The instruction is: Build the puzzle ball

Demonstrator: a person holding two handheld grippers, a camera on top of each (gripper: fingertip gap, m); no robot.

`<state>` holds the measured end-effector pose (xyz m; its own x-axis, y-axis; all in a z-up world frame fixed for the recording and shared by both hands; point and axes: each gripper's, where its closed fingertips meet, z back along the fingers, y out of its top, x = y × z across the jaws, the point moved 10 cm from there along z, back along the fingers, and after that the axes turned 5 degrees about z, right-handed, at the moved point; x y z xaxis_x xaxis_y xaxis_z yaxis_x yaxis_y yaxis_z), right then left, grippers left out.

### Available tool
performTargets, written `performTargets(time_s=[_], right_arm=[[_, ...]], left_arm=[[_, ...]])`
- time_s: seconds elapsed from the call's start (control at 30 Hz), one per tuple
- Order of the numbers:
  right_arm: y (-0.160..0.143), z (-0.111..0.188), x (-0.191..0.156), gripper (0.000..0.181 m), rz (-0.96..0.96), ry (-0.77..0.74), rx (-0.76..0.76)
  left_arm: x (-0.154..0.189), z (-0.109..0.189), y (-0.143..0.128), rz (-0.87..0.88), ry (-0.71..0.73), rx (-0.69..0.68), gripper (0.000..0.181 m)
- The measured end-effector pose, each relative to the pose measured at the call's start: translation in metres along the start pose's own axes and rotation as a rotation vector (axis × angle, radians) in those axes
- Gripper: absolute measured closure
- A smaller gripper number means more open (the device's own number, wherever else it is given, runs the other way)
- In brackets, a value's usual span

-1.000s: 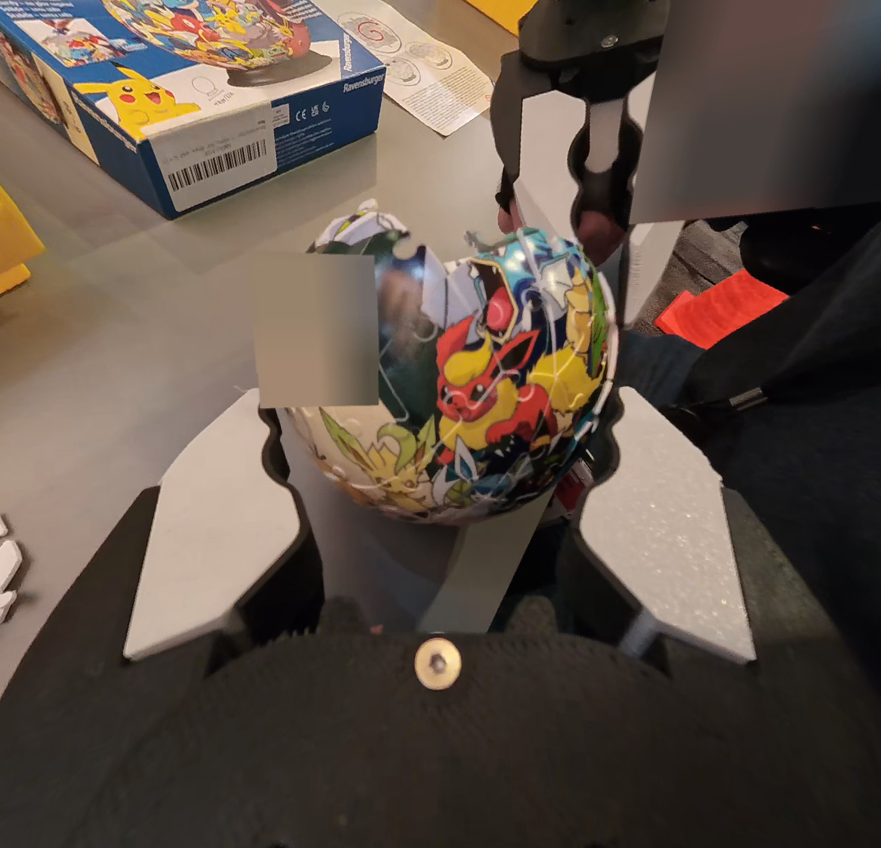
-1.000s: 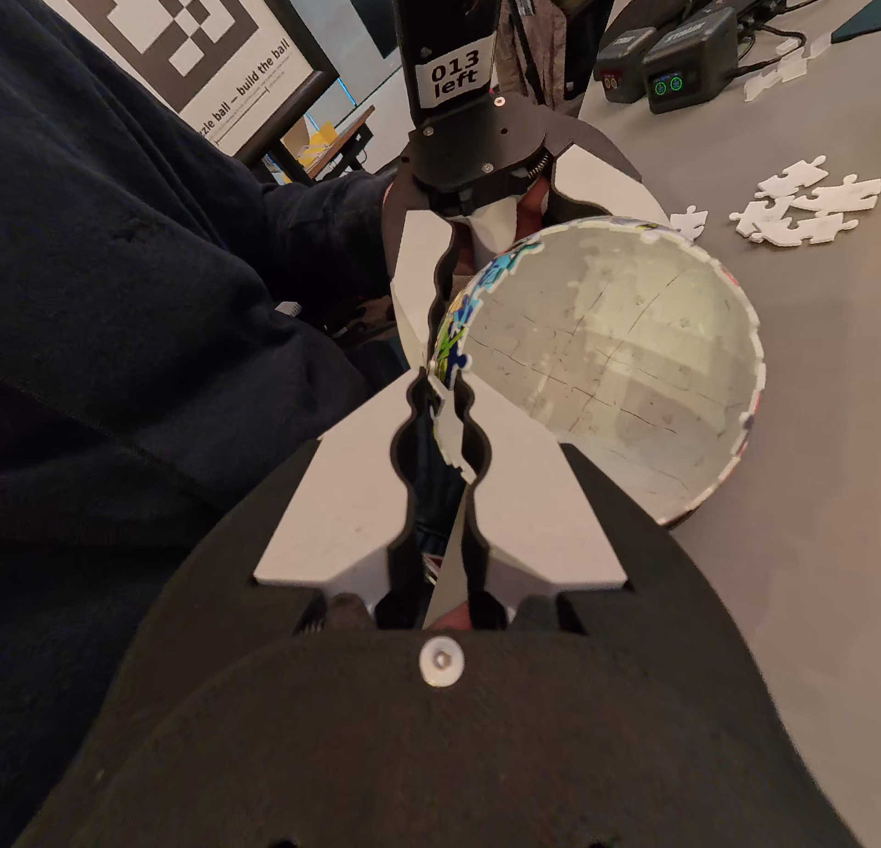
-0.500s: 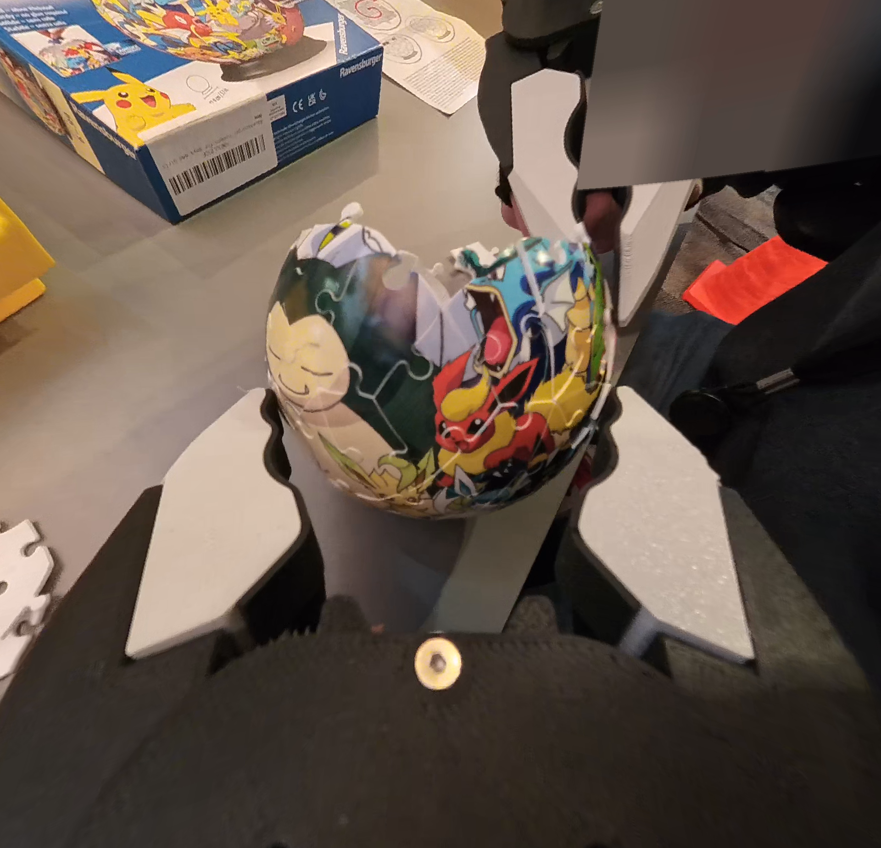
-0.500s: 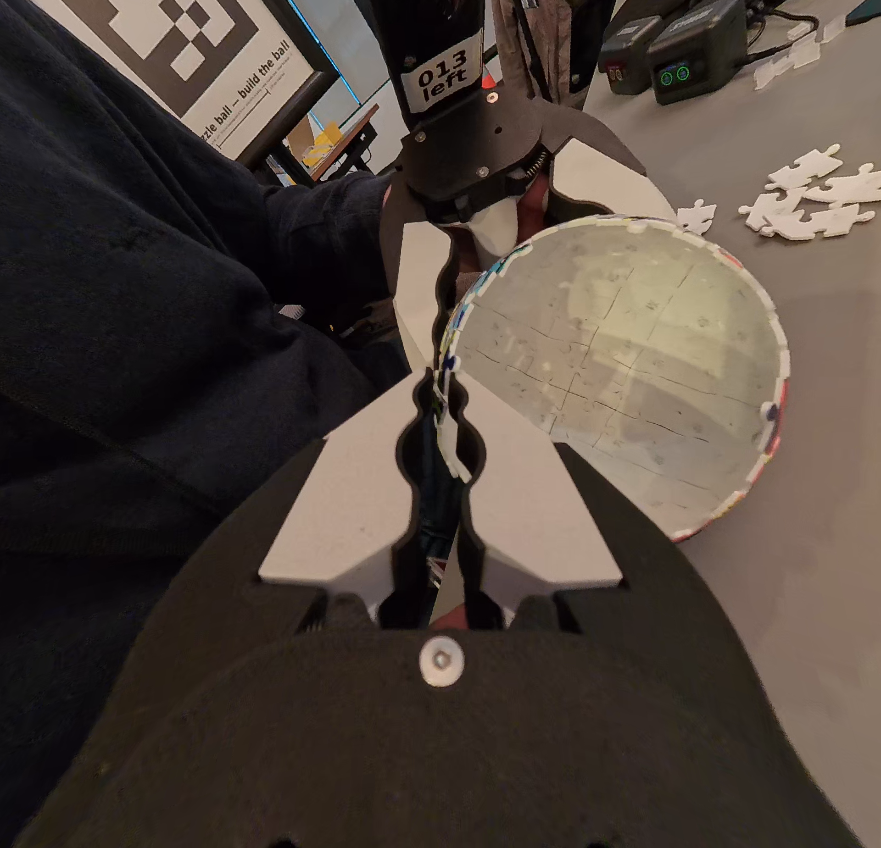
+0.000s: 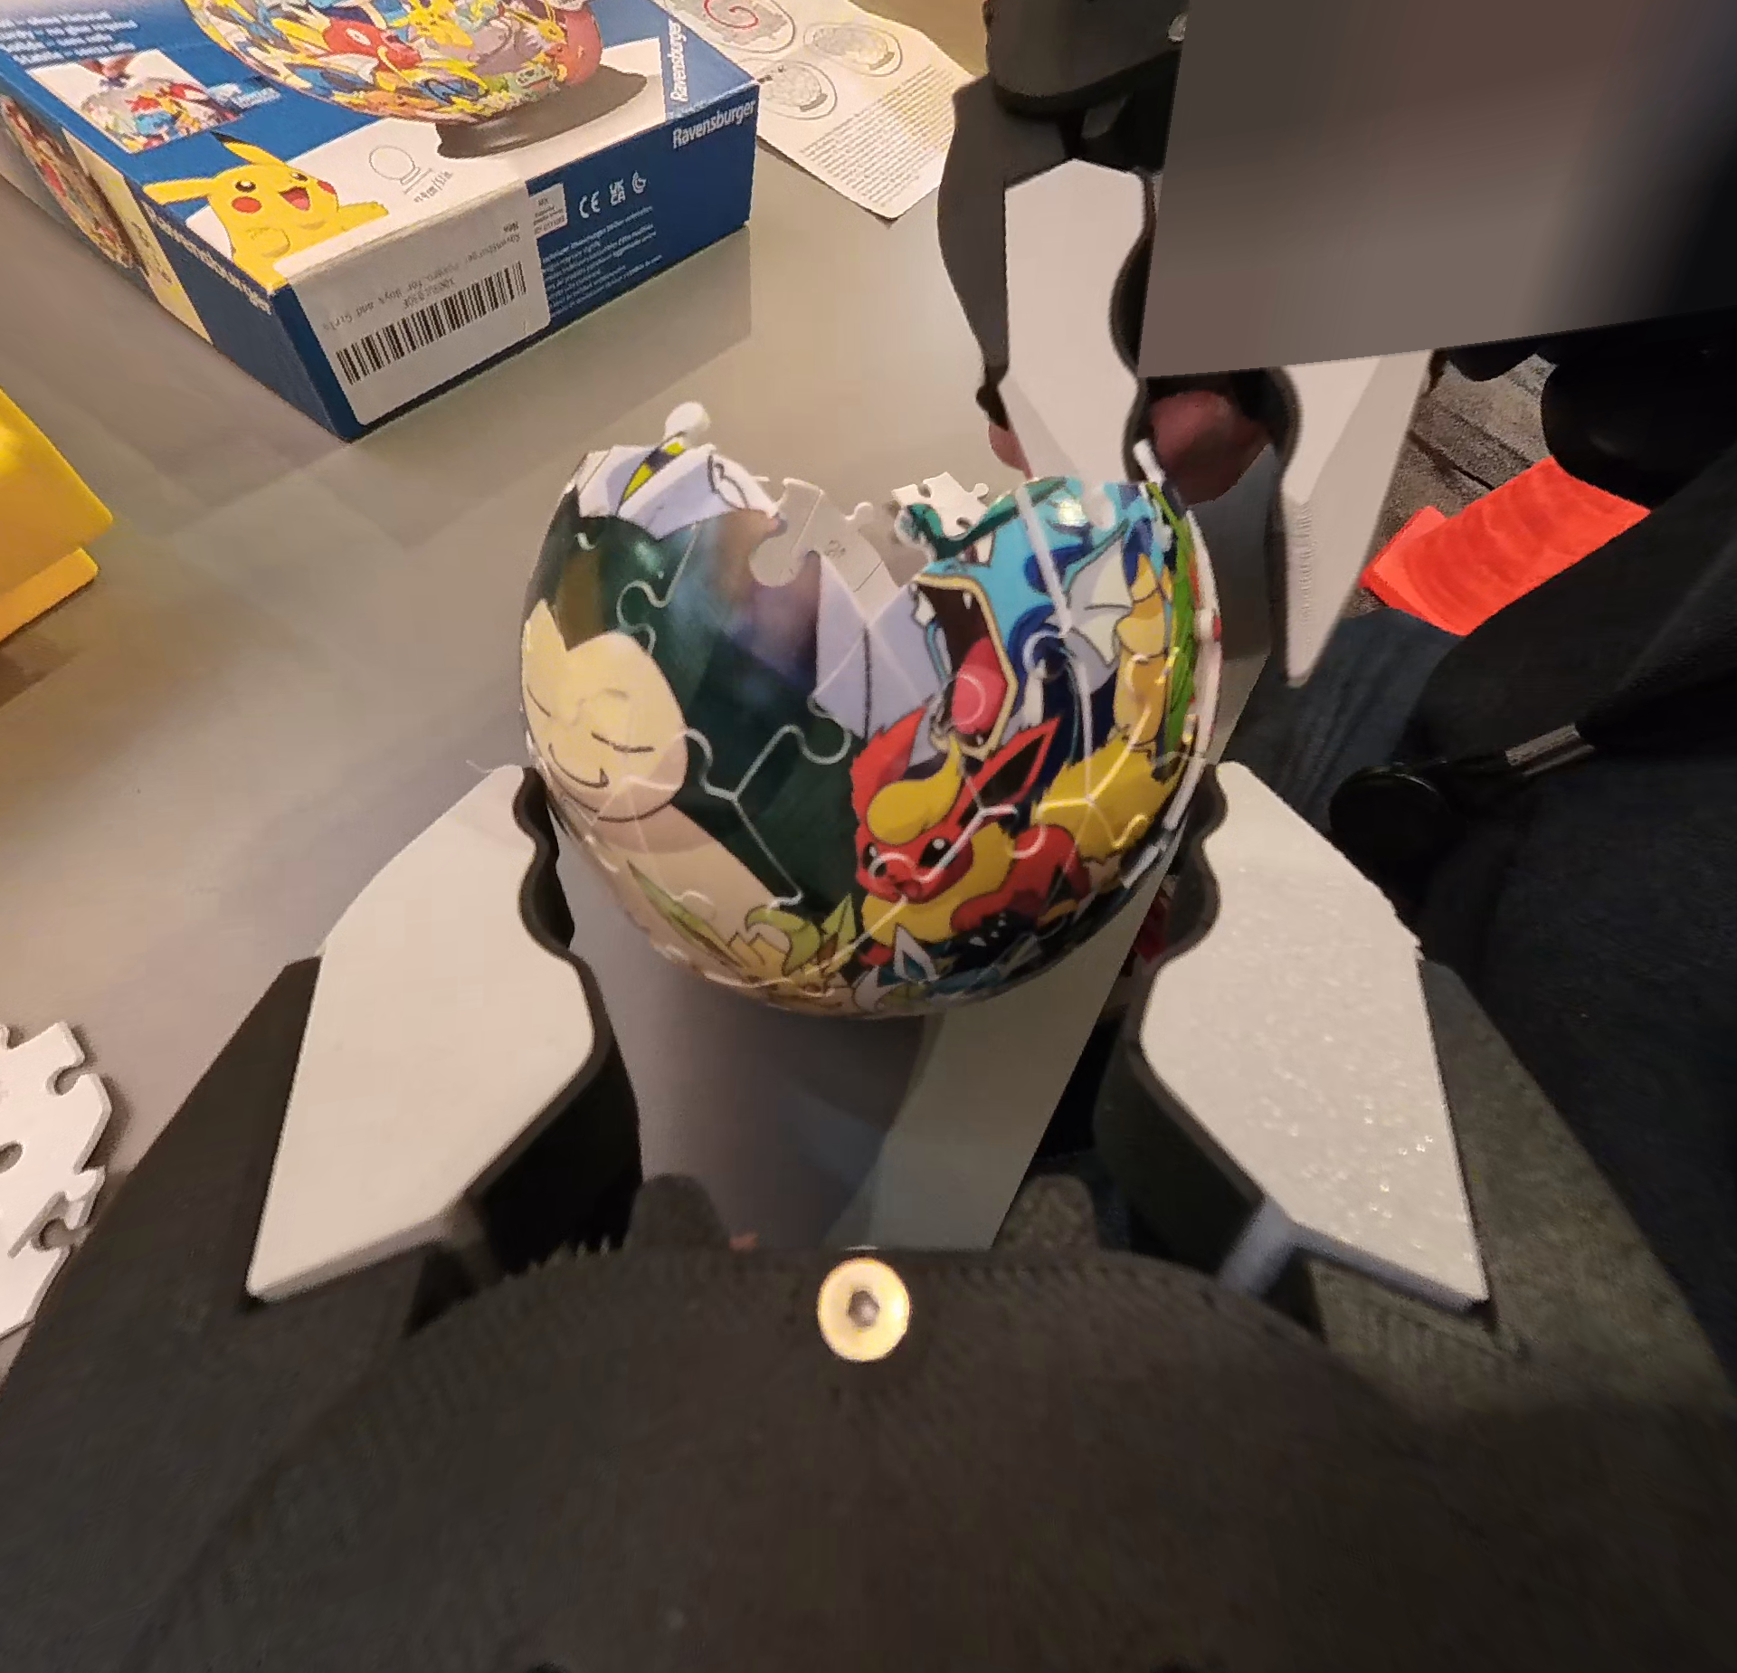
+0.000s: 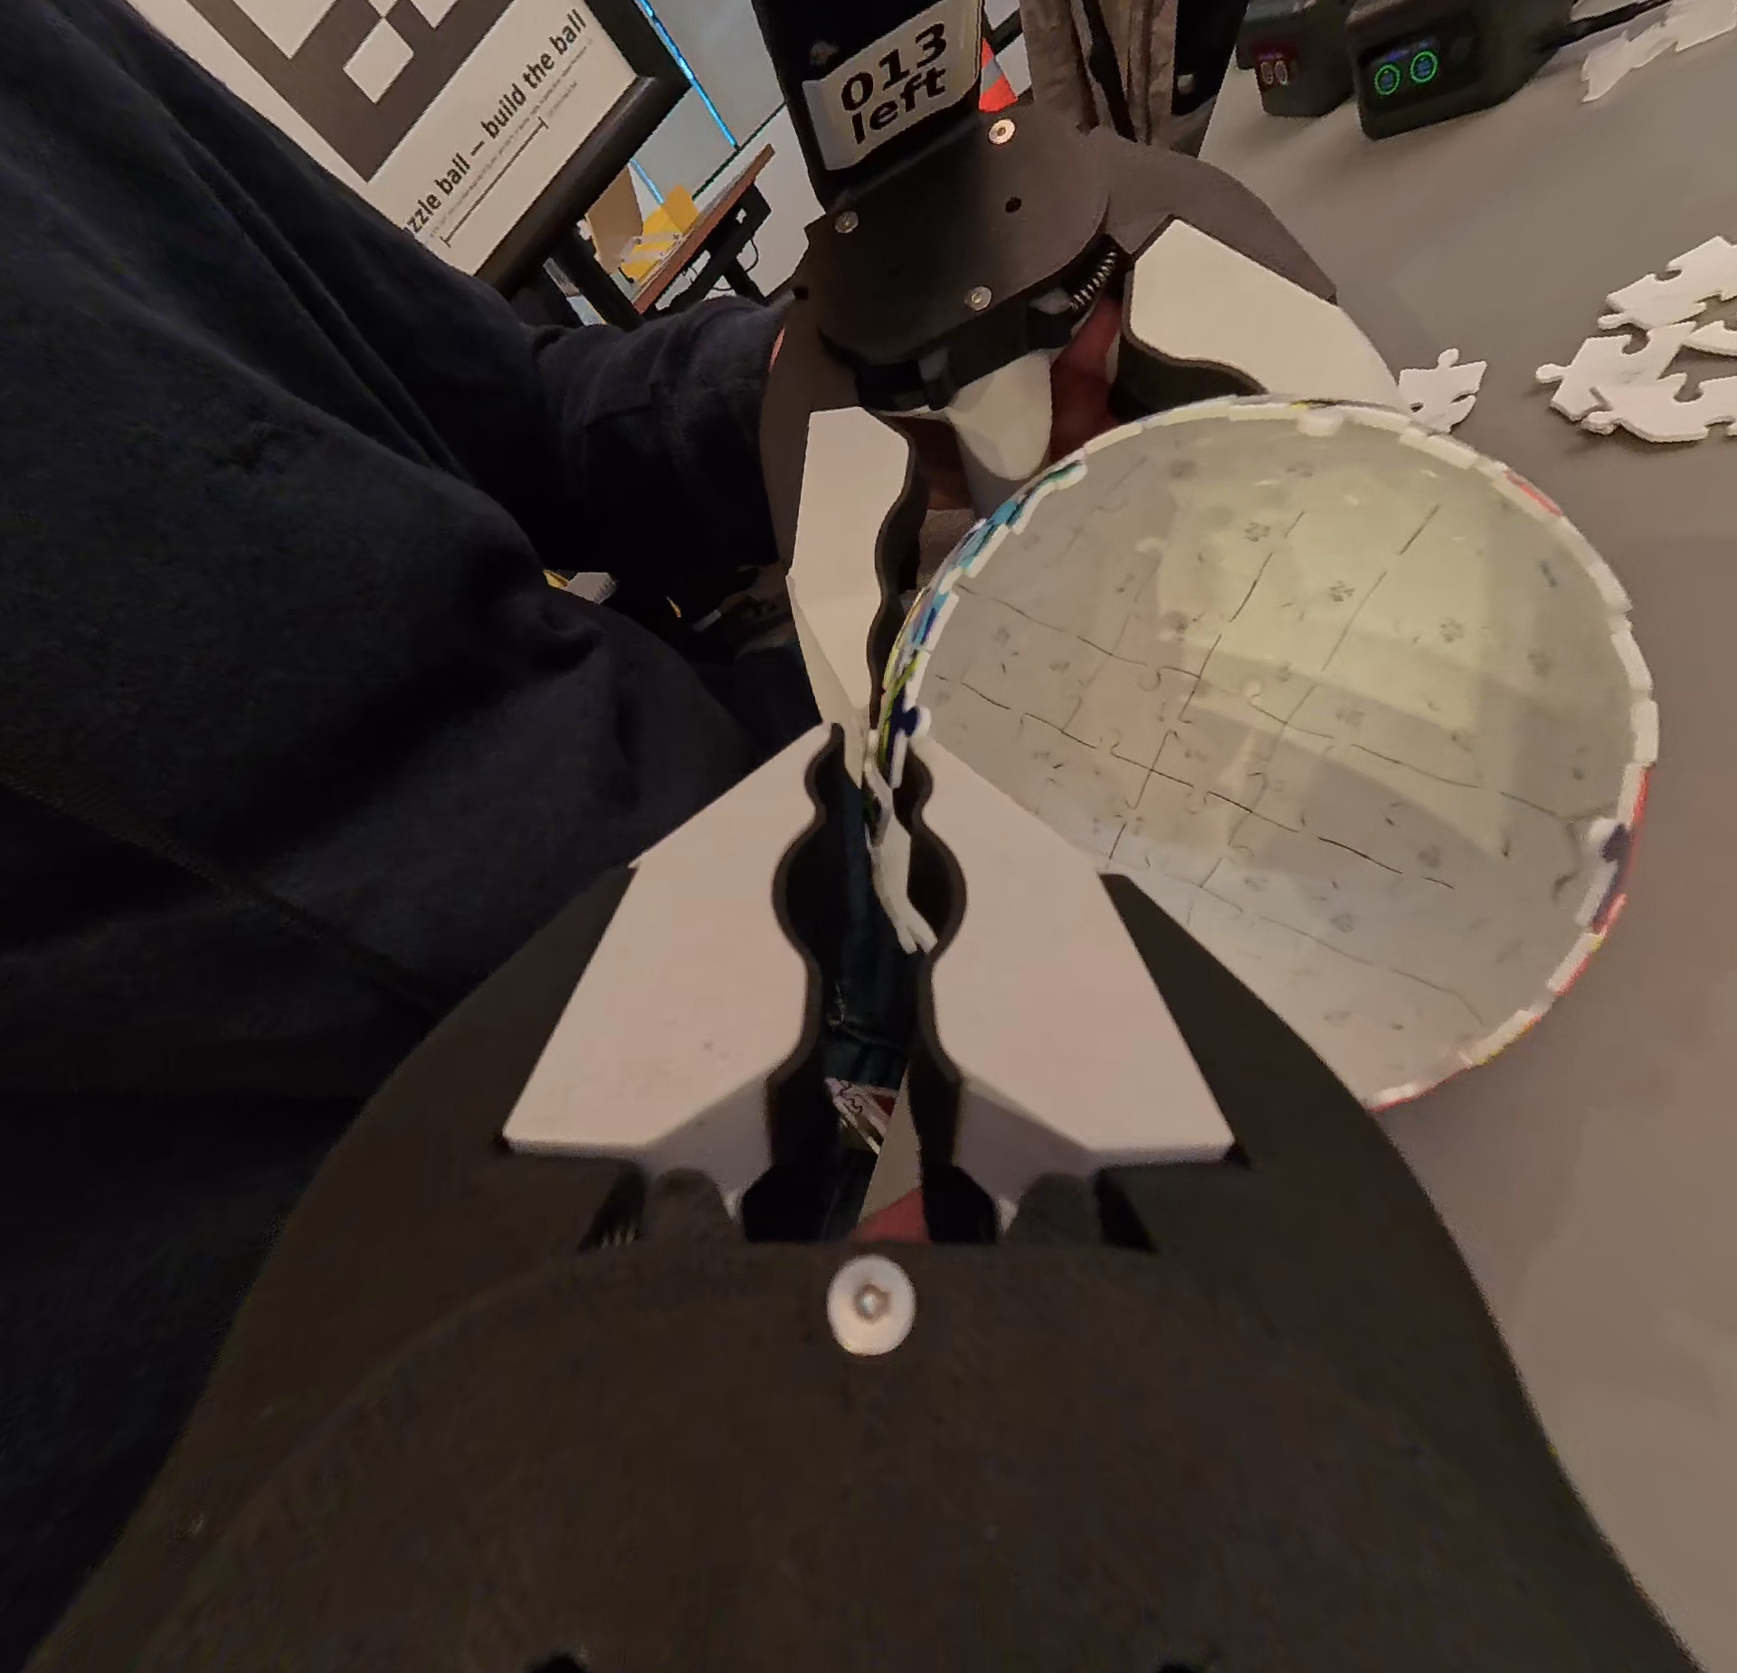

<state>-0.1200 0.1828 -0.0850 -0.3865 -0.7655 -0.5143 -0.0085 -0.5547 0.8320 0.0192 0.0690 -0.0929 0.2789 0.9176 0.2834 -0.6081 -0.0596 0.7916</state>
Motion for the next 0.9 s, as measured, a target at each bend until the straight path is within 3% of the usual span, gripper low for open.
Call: performTargets(time_s=[0.4, 0.5, 0.9], right_arm=[[-0.0013, -0.0011, 0.0032, 0.177, -0.054, 0.02, 0.017], [-0.0006, -0.0007, 0.0032, 0.164, -0.072, 0.019, 0.019], [-0.0014, 0.001, 0.0024, 0.179, -0.056, 0.016, 0.017]], left_arm=[[0.0002, 0.0002, -0.0001, -0.002, 0.0, 0.003, 0.058], [0.0001, 0.0004, -0.0003, -0.005, 0.001, 0.001, 0.058], [0.0009, 0.003, 0.0025, -0.024, 0.006, -0.003, 0.061]])
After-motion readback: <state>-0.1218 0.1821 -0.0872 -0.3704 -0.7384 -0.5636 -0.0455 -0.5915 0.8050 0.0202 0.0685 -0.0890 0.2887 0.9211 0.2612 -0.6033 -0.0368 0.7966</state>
